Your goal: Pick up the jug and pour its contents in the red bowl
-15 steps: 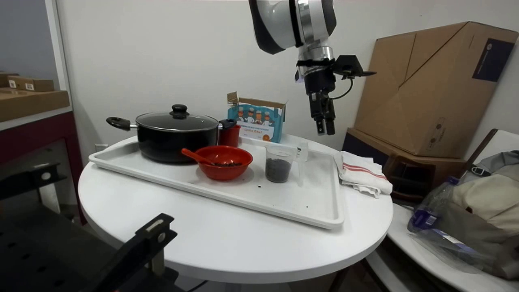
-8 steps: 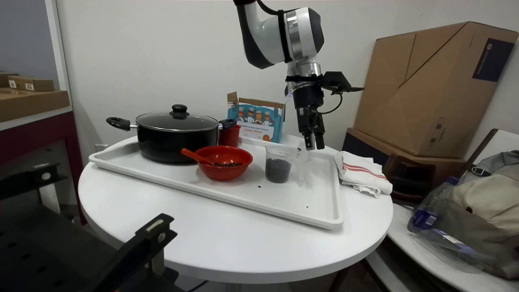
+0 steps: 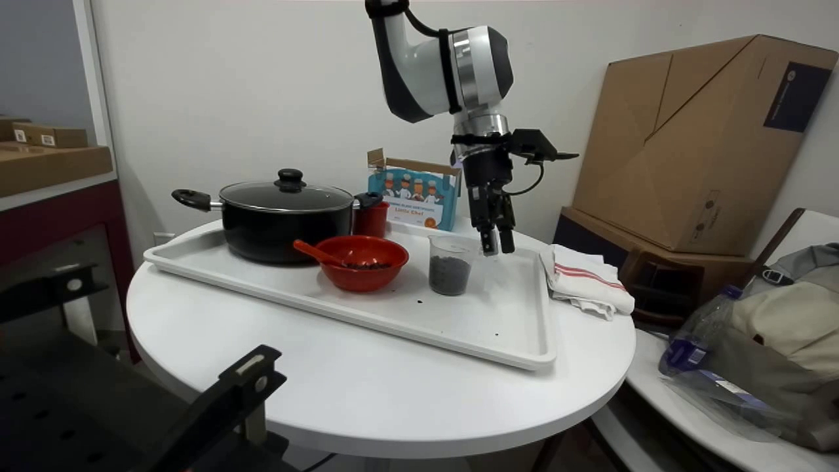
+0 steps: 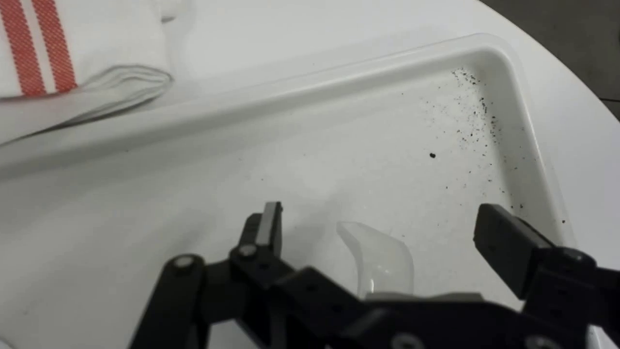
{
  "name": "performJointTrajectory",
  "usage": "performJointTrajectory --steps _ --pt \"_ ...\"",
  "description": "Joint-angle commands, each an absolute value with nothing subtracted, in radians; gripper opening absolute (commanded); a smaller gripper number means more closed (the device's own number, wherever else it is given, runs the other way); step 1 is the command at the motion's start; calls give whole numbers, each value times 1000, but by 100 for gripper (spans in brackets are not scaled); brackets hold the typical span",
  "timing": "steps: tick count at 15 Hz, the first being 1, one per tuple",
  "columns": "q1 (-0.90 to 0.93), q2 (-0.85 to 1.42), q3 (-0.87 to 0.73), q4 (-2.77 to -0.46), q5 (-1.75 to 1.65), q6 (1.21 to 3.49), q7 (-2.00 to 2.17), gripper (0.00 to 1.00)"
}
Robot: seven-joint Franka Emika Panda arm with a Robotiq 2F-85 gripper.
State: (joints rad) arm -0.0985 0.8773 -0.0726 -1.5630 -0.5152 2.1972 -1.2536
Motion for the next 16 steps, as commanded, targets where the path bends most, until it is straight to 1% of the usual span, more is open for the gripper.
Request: performJointTrajectory --steps 1,10,14,16 --pt "-105 865 -86 -1613 -526 2285 -1231 100" --pt "-117 833 -100 -1751 -522 2519 -1206 100" --pt "-128 803 -87 -1798 -498 2562 -1204 100" --pt "-148 783 -67 -1813 -466 2543 -1226 100"
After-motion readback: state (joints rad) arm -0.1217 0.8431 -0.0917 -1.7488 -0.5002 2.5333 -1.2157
